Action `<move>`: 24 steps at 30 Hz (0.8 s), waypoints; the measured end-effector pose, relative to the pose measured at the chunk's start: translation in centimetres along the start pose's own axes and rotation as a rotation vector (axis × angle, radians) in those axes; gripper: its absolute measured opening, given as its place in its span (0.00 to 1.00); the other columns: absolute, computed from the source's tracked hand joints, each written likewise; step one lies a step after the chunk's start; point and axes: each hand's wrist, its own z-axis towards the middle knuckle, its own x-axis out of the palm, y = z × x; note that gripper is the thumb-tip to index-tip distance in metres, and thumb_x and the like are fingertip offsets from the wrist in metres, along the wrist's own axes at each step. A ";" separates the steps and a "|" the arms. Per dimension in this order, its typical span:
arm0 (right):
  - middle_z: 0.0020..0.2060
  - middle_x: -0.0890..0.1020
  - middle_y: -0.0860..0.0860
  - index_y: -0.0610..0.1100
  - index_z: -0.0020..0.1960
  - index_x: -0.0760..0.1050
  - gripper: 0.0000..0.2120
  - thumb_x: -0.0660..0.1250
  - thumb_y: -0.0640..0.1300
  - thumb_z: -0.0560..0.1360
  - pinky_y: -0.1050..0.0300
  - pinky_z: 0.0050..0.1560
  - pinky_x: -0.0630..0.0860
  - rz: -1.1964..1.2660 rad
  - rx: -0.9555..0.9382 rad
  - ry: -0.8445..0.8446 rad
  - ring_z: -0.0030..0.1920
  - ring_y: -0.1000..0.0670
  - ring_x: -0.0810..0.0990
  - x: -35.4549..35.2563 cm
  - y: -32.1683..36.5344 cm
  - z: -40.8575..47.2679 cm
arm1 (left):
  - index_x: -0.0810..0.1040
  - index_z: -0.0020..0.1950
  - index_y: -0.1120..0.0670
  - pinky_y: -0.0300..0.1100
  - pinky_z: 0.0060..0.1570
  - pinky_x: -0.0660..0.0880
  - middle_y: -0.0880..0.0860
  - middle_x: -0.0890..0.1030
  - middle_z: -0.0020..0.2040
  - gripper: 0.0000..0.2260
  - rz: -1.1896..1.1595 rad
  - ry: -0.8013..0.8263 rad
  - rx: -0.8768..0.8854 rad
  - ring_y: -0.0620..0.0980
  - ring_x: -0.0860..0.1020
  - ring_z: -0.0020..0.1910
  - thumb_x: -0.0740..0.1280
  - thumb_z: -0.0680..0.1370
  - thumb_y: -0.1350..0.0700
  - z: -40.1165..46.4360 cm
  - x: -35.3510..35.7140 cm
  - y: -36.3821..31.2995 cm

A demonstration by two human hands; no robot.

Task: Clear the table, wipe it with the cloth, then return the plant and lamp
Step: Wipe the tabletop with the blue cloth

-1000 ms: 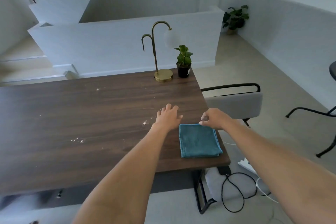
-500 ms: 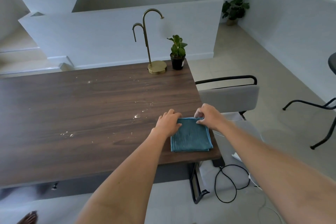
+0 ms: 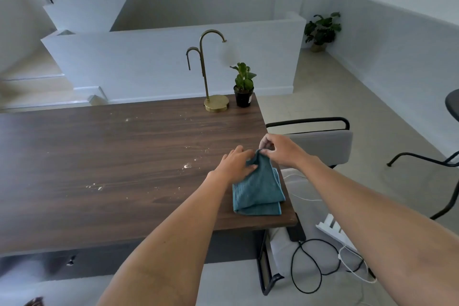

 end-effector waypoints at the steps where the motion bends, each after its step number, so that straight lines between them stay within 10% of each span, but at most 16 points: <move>1: 0.43 0.82 0.49 0.47 0.46 0.77 0.03 0.70 0.40 0.77 0.61 0.45 0.74 0.014 -0.007 -0.031 0.46 0.49 0.80 -0.2 0.4 0.4 | 0.72 0.59 0.53 0.53 0.62 0.68 0.50 0.70 0.53 0.12 -0.035 -0.041 0.015 0.55 0.73 0.57 0.63 0.81 0.47 0.1 -0.6 -0.4; 10: 0.42 0.83 0.54 0.46 0.50 0.83 0.05 0.68 0.41 0.80 0.47 0.52 0.82 0.170 -0.047 -0.234 0.45 0.47 0.83 -6.1 3.6 2.9 | 0.71 0.45 0.51 0.44 0.40 0.73 0.48 0.79 0.41 0.14 -0.291 -0.117 -0.014 0.48 0.77 0.40 0.66 0.79 0.41 1.6 -7.6 -1.1; 24: 0.50 0.81 0.50 0.45 0.54 0.79 0.05 0.66 0.43 0.81 0.54 0.53 0.76 0.308 -0.064 -0.562 0.52 0.49 0.79 -12.9 5.4 6.7 | 0.69 0.42 0.43 0.52 0.55 0.59 0.51 0.79 0.46 0.14 0.026 -0.311 -0.038 0.53 0.72 0.54 0.61 0.79 0.35 1.8 -17.8 1.1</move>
